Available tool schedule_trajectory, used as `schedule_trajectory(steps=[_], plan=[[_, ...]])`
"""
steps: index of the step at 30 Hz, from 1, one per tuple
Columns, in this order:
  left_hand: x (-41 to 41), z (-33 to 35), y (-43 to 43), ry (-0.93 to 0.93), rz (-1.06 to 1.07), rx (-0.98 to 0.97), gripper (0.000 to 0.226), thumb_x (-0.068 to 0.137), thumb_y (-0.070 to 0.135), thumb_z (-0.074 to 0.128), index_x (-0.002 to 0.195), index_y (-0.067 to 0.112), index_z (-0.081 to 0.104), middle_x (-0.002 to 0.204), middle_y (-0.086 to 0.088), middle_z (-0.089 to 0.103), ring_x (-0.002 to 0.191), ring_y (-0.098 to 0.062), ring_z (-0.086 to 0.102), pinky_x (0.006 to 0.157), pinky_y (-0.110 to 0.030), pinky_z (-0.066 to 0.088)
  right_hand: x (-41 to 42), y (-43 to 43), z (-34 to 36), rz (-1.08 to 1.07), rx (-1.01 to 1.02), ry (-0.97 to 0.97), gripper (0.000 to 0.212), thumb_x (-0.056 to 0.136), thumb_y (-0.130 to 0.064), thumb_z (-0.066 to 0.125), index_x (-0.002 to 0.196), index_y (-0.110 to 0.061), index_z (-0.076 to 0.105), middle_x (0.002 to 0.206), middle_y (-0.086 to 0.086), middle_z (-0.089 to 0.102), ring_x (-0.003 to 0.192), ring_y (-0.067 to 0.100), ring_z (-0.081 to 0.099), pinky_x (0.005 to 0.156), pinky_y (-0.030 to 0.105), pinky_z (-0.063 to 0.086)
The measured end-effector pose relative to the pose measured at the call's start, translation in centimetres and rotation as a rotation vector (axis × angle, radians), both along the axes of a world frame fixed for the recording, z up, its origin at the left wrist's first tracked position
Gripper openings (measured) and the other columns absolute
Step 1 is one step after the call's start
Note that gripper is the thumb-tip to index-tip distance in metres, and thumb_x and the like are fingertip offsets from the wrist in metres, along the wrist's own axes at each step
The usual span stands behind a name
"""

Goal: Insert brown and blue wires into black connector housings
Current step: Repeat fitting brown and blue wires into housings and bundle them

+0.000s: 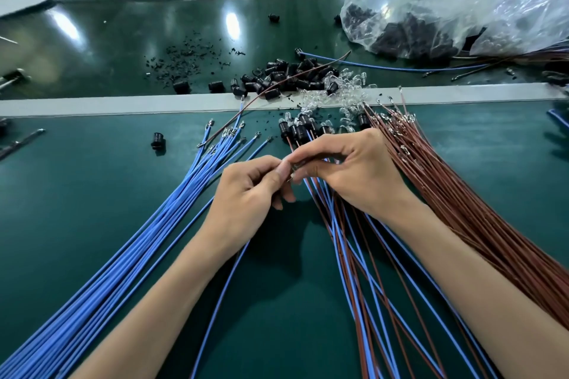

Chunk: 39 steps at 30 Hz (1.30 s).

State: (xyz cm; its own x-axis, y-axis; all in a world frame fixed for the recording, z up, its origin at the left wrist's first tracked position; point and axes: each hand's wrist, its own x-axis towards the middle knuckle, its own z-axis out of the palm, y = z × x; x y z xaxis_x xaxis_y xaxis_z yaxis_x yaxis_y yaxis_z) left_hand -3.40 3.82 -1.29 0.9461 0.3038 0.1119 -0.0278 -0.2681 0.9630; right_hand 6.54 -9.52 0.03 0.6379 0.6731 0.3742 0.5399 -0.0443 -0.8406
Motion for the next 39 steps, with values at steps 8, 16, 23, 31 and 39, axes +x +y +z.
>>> schedule_trajectory(steps=[8, 16, 23, 31, 39], plan=[[0.1, 0.0, 0.2, 0.012, -0.029, 0.006, 0.031, 0.097, 0.008, 0.048, 0.07, 0.007, 0.063, 0.052, 0.006, 0.056, 0.049, -0.007, 0.047, 0.052, -0.015, 0.039, 0.1, -0.2, 1.0, 0.048, -0.047, -0.077, 0.018, 0.068, 0.006, 0.079, 0.084, -0.002, 0.076, 0.073, 0.005, 0.074, 0.068, 0.008, 0.07, 0.072, 0.019, 0.055], [0.0, 0.6, 0.0, -0.016, -0.04, 0.091, 0.032, 0.089, 0.029, 0.048, 0.073, 0.005, 0.064, 0.052, 0.008, 0.055, 0.048, -0.009, 0.046, 0.05, -0.029, 0.037, 0.6, -0.5, 1.8, 0.1, -0.086, -0.011, 0.021, 0.067, 0.005, 0.079, 0.084, -0.007, 0.076, 0.074, 0.001, 0.074, 0.069, 0.003, 0.07, 0.07, 0.013, 0.052], [0.0, 0.6, 0.3, -0.011, -0.079, 0.076, 0.031, 0.09, 0.028, 0.048, 0.072, 0.008, 0.064, 0.052, 0.007, 0.052, 0.049, -0.015, 0.042, 0.049, -0.038, 0.032, 0.5, -0.6, 1.6, 0.121, -0.066, 0.048, 0.024, 0.066, 0.005, 0.08, 0.085, -0.008, 0.075, 0.074, 0.002, 0.074, 0.069, 0.004, 0.07, 0.068, 0.012, 0.052], [0.0, 0.3, 0.5, 0.026, -0.128, 0.051, 0.024, 0.089, 0.029, 0.047, 0.071, 0.018, 0.059, 0.053, 0.009, 0.055, 0.049, -0.008, 0.046, 0.052, -0.021, 0.037, 0.7, -0.5, 1.4, 0.114, -0.077, 0.017, 0.022, 0.067, 0.006, 0.08, 0.083, -0.008, 0.076, 0.071, -0.003, 0.073, 0.067, 0.001, 0.069, 0.066, 0.009, 0.05], [-0.1, 0.6, 0.7, 0.033, -0.161, 0.058, 0.026, 0.089, 0.028, 0.047, 0.069, 0.02, 0.061, 0.052, 0.009, 0.05, 0.051, -0.012, 0.041, 0.051, -0.023, 0.034, 0.2, -0.6, 1.0, 0.094, -0.046, -0.096, 0.019, 0.067, 0.007, 0.078, 0.084, -0.002, 0.075, 0.075, 0.0, 0.073, 0.067, 0.001, 0.069, 0.067, 0.01, 0.049]])
